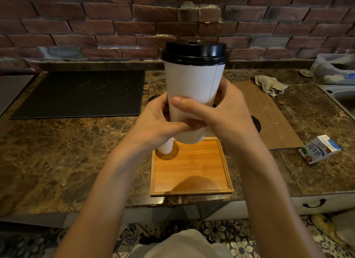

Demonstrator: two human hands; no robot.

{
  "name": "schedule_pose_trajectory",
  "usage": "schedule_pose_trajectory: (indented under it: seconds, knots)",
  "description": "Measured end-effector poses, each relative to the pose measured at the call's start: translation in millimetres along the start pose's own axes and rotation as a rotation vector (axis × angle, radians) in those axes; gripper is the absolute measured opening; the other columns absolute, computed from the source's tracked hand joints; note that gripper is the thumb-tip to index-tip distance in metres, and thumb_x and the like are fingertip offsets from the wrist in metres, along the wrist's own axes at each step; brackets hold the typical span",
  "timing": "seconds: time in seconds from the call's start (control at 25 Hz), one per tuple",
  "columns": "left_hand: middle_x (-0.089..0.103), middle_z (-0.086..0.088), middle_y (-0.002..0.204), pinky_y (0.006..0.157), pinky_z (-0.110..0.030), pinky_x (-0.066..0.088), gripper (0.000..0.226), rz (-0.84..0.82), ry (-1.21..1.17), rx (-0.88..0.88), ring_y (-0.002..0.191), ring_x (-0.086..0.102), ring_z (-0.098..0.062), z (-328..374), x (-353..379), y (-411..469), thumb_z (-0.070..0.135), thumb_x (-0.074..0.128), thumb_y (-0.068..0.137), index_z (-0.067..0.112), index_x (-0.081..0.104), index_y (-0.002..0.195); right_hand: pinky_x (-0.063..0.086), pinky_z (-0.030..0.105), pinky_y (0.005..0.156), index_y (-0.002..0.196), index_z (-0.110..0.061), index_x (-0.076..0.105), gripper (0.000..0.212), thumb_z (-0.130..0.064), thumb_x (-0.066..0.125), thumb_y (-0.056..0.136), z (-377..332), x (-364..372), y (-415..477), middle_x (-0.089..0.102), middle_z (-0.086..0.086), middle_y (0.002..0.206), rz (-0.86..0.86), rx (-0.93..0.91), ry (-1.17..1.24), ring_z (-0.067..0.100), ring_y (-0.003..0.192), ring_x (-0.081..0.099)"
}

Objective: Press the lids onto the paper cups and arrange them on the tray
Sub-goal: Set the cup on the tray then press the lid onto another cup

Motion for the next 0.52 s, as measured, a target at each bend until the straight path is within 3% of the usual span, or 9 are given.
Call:
schedule_pose_trajectory:
  seconds: [0.12,0.28,0.52]
  knots:
    - [0.069,0.027,0.086,0.063,-0.006,0.049,0.043,-0.046,-0.055,0.004,0.086,0.065,0.007,4.2,-0.1,-0.7,0.030,0.078,0.061,0.032,0.058,0.098,0.058,0.023,0.075,0.122,-0.020,0.058,0.061,-0.034,0.083,0.068,-1.7,-1.4,1.5,0.068,-0.005,0.108,-0.052,0.004,0.057,0.008,0.098,0.067]
    - [0.070,0.021,0.091,0.065,-0.008,0.049,0.038,-0.119,-0.084,0.007,0.090,0.065,0.003,5.3,2.3,-1.3,0.021,0.078,0.071,0.030,0.060,0.103,0.057,0.026,0.075,0.118,-0.017,0.061,0.054,-0.030,0.079,0.069,0.4,-1.1,2.8,0.070,0.001,0.107,-0.136,0.036,0.166,0.015,0.098,0.069]
    - [0.071,0.011,0.102,0.078,-0.019,0.053,0.042,-0.185,-0.179,-0.035,0.100,0.066,-0.010,-1.0,2.0,-5.3,0.033,0.075,0.062,0.036,0.065,0.103,0.056,0.032,0.081,0.120,-0.015,0.060,0.064,-0.036,0.077,0.063,5.3,1.3,1.9,0.069,0.006,0.111,-0.233,0.073,0.256,0.023,0.105,0.067]
Point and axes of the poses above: each hand's wrist, its own y-axis towards the middle knuckle, its own x-axis out of the palm, z = x × y, the point moved 5 cm from there along y, towards the middle knuckle
